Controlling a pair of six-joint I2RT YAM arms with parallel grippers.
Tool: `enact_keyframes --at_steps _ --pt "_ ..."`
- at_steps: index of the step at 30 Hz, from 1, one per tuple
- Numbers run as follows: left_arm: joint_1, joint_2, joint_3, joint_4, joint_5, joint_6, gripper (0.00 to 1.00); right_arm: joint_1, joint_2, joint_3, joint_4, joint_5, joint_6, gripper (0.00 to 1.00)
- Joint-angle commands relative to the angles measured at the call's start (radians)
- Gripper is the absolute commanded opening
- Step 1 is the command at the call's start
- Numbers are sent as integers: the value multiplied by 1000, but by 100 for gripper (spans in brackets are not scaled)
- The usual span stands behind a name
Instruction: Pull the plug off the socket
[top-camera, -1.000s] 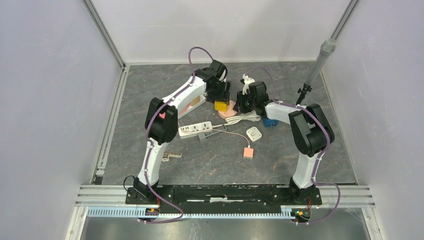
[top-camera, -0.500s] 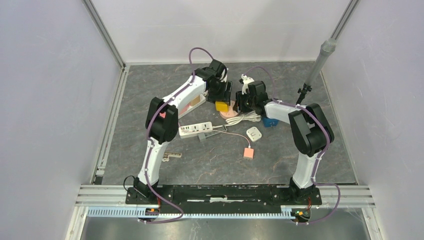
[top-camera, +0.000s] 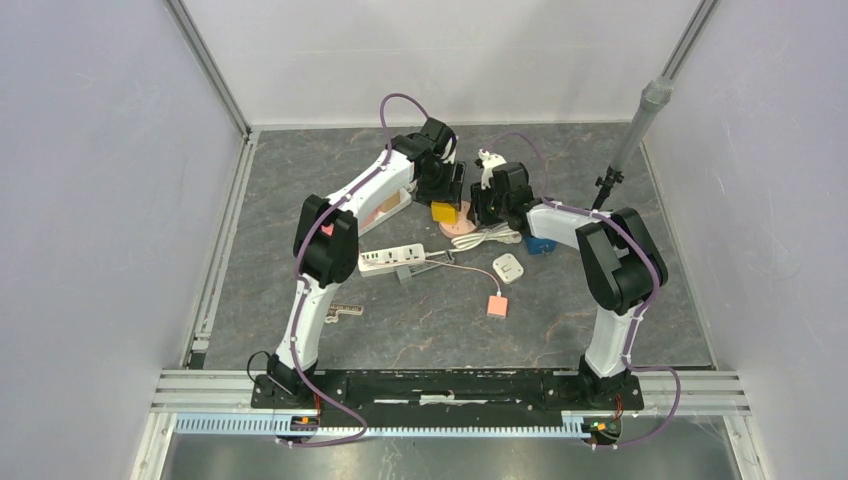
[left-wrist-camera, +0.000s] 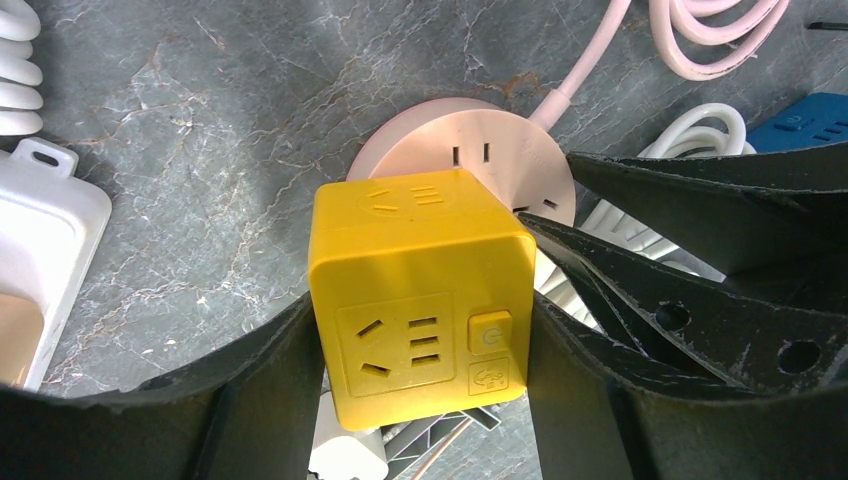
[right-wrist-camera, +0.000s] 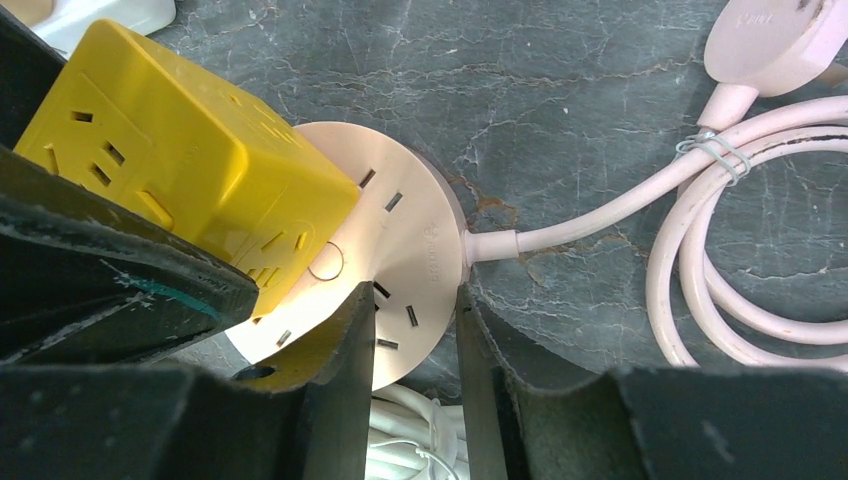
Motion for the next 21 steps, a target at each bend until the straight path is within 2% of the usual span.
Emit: enact_keyframes --at_steps 1,6,9,11,13,17,21 --pt "-22 -38 91 82 177 -65 20 15 82 -59 -185 102 -63 37" --pt "-22 -81 34 148 174 -70 19 20 93 -59 -193 115 -61 37" --pt "-24 -121 -20 174 63 -51 18 20 97 -57 -196 115 -58 37" --pt "-25 -129 -52 178 -66 -43 17 20 101 -55 -199 115 -54 37" --pt "-28 -124 -64 179 -114 -50 17 20 109 -47 -208 115 -49 36" --pt "-58 -117 -71 178 -76 -37 17 20 106 -57 -192 114 -42 36" --pt "-67 -110 -74 184 57 3 16 20 122 -54 -179 75 -33 35"
